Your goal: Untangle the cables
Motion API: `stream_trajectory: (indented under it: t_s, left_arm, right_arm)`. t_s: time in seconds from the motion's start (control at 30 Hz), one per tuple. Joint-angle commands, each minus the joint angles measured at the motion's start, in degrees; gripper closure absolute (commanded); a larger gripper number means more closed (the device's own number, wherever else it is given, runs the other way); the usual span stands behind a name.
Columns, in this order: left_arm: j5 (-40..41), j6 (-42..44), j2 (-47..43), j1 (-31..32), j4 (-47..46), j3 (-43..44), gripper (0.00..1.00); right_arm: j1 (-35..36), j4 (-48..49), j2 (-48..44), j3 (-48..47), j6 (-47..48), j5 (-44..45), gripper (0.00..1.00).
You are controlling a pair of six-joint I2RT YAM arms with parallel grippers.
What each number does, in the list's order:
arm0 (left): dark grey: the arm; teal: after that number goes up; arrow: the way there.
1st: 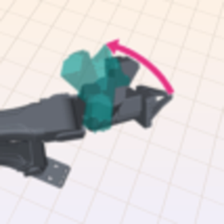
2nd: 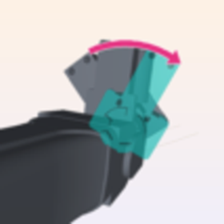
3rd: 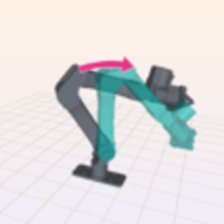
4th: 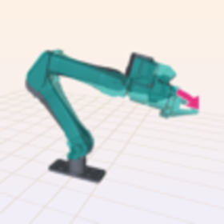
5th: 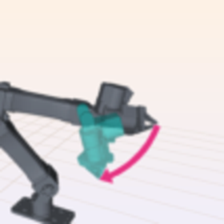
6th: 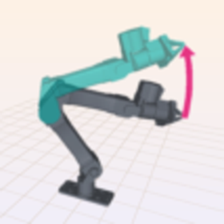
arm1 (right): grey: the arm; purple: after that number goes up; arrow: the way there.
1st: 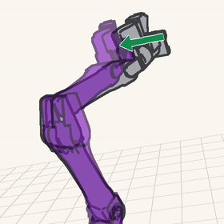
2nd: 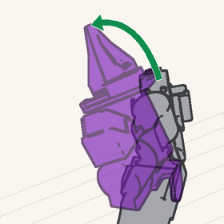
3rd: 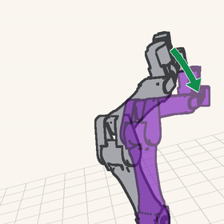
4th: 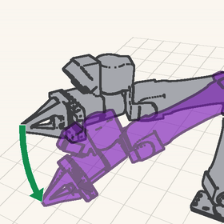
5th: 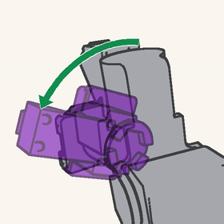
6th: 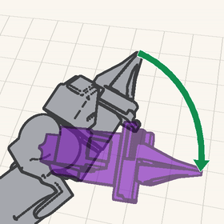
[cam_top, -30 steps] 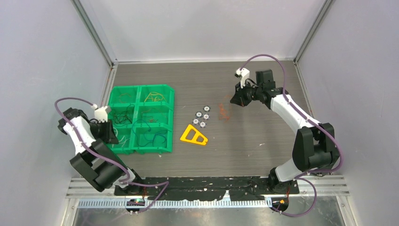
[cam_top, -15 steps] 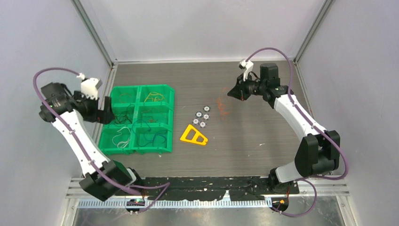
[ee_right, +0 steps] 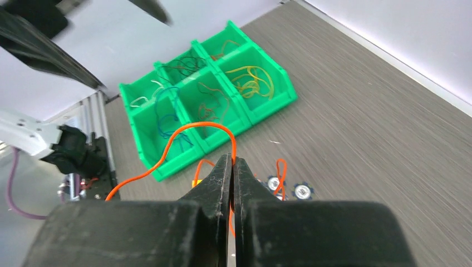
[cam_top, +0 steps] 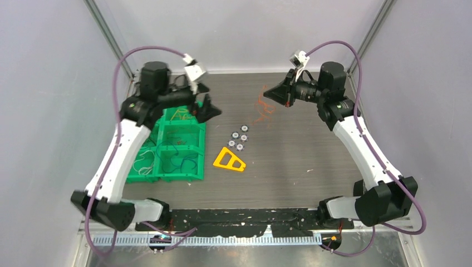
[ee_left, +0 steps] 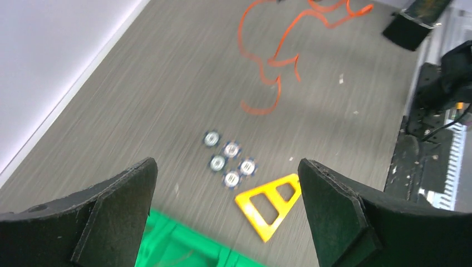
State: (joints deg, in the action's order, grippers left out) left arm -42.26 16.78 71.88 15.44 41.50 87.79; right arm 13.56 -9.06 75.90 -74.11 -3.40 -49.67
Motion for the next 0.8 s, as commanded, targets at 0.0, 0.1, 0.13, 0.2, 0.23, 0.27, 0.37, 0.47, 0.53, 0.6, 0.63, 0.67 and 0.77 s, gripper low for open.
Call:
stream_trajectory:
  t_s: [0.0, 0.1, 0.13, 0.2, 0.23, 0.27, 0.37, 0.47, 0.53, 0.6, 0.63, 0.67, 0.77]
  left_arm:
    - [-0.4, -3.3, 6.7, 9.7, -14.0, 3.3, 0.00]
    - [1.3, -2.2, 9.7, 15.0, -20.0, 2.5, 0.00]
    - [1.4, -2.4, 10.5, 16.2, -22.3, 1.9, 0.00]
    - [2.5, -2.2, 11.9, 18.2, -24.9, 1.5, 0.01]
    - [2.6, -2.3, 12.6, 18.7, -25.6, 1.4, 0.00]
    - [1.7, -2.9, 13.2, 18.9, -26.4, 1.3, 0.04]
    - [-1.9, -4.9, 13.6, 19.0, -28.3, 0.1, 0.30]
    - [-4.1, -4.5, 10.9, 18.9, -30.8, -3.8, 0.71]
    - [-4.1, -3.1, 8.5, 18.9, -30.8, -6.6, 0.99]
    - [-3.1, -2.3, 6.6, 18.4, -29.1, -8.0, 1.00]
    - [-2.4, -2.8, 5.9, 17.9, -28.3, -8.4, 1.00]
    - [-1.5, -4.3, 5.5, 17.0, -27.9, -8.6, 1.00]
    - [1.6, -11.9, 5.4, 11.6, -27.7, -8.1, 1.00]
  right_arm:
    - [2.8, 6.1, -2.6, -1.8, -5.7, -2.1, 0.95]
    - [5.1, 8.2, -3.3, -1.7, -8.5, -2.2, 0.95]
    - [5.6, 9.5, -3.3, -1.7, -9.1, -2.4, 0.95]
    - [7.4, 11.9, -3.7, -1.4, -11.5, -3.0, 0.95]
    - [7.7, 12.6, -3.9, -1.3, -13.0, -3.3, 0.94]
    - [8.5, 13.8, -4.1, -1.2, -13.8, -3.5, 0.95]
    - [9.4, 15.8, -4.6, -0.8, -16.7, -4.0, 0.95]
    - [9.3, 16.4, -4.3, -0.8, -17.7, -3.8, 0.94]
    - [8.1, 16.3, -3.8, -1.0, -18.7, -3.8, 0.95]
    - [6.1, 16.4, -3.1, -1.3, -19.5, -4.0, 0.95]
    - [5.5, 16.1, -3.0, -1.3, -19.5, -4.2, 0.95]
    - [4.0, 15.7, -2.8, -1.2, -18.8, -4.1, 0.95]
    - [1.6, 8.9, -2.9, -1.0, -13.7, -2.7, 0.94]
